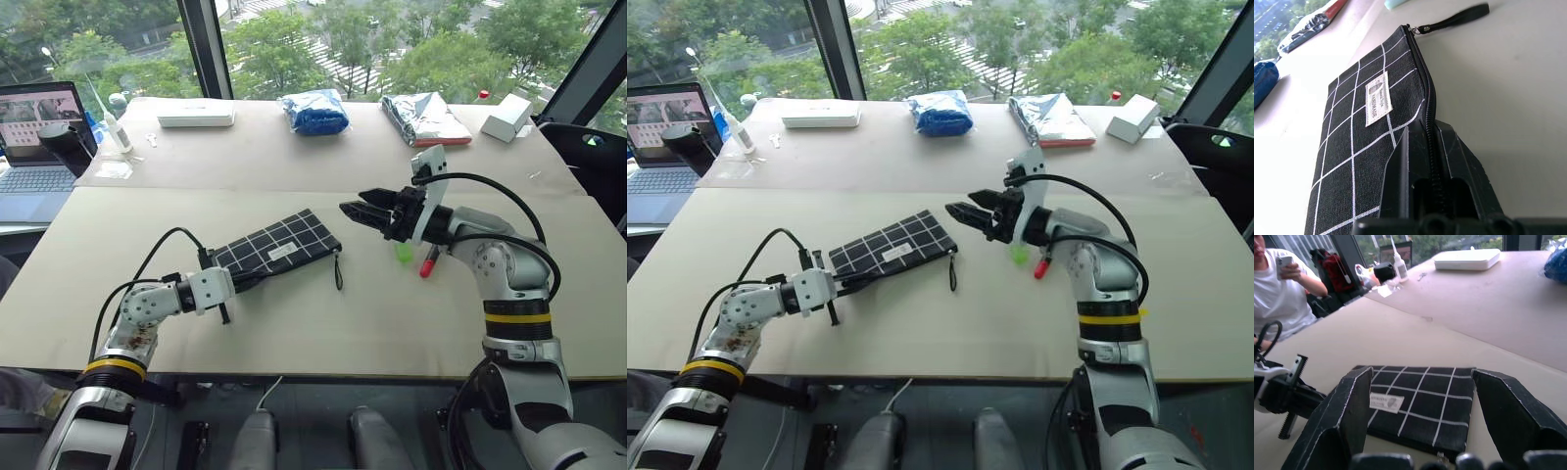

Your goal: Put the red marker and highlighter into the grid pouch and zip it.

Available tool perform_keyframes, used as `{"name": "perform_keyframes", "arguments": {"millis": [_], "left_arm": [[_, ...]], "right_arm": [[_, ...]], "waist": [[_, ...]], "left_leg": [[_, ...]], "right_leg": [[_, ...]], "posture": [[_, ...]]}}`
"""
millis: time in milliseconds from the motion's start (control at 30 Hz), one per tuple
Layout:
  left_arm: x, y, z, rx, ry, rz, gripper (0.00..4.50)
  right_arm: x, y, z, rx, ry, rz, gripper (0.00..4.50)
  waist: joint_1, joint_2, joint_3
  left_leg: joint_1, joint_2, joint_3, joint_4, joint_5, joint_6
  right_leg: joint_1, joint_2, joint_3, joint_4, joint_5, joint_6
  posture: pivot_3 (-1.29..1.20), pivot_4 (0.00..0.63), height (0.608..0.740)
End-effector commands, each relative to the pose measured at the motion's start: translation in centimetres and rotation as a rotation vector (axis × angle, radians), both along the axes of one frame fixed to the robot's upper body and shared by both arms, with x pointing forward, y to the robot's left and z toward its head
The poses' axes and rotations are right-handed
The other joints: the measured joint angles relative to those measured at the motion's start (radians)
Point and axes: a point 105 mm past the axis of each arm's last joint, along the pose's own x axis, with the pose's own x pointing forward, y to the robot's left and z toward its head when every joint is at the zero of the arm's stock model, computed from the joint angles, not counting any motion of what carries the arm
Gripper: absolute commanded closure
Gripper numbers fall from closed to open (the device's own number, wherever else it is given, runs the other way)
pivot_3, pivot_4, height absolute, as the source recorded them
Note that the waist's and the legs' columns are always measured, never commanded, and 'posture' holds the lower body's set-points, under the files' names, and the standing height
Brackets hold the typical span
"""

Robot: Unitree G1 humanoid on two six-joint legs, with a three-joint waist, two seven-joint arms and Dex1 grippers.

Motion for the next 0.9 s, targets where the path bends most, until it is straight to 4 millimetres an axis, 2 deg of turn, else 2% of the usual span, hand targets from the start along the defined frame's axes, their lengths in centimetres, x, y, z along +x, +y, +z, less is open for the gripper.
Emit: {"name": "perform_keyframes", "arguments": {"millis": [33, 167, 567, 900], "left_arm": [[0.3, -0.7, 2.6, -0.123, -0.032, 0.037, 4.50], [0.2, -0.9, 2.7, -0.137, -0.016, 0.050, 4.50], [0.4, -0.7, 2.8, -0.150, -0.011, 0.083, 4.50], [0.5, -1.0, 3.0, -0.182, -0.013, 0.085, 4.50]], "right_arm": [[0.7, 1.2, -0.4, -0.074, -0.064, -0.050, 0.89], [1.8, 1.2, -0.7, -0.100, -0.082, -0.111, 0.89], [2.5, 0.7, -0.8, -0.079, -0.076, -0.144, 0.89], [2.8, 2.3, -2.9, -0.058, 0.000, -0.139, 0.89]], "waist": [[-0.008, 0.000, 0.000], [-0.016, 0.000, 0.000], [-0.017, 0.000, 0.000], [-0.019, 0.000, 0.000]], "left_leg": [[0.000, 0.000, 0.000, 0.000, 0.000, 0.000], [0.000, 0.000, 0.000, -0.001, 0.000, 0.000], [0.000, 0.000, 0.000, -0.001, 0.000, 0.000], [0.000, 0.000, 0.000, -0.001, 0.000, 0.000]], "right_leg": [[-0.001, 0.000, 0.001, 0.000, 0.000, 0.000], [-0.001, 0.000, 0.000, 0.000, 0.000, 0.000], [-0.001, 0.000, 0.000, 0.000, 0.000, 0.000], [-0.001, 0.000, 0.000, 0.000, 0.000, 0.000]], "posture": [[0.00, 0.150, 0.740], [0.00, 0.150, 0.740], [0.00, 0.150, 0.740], [0.00, 0.150, 0.740]]}}
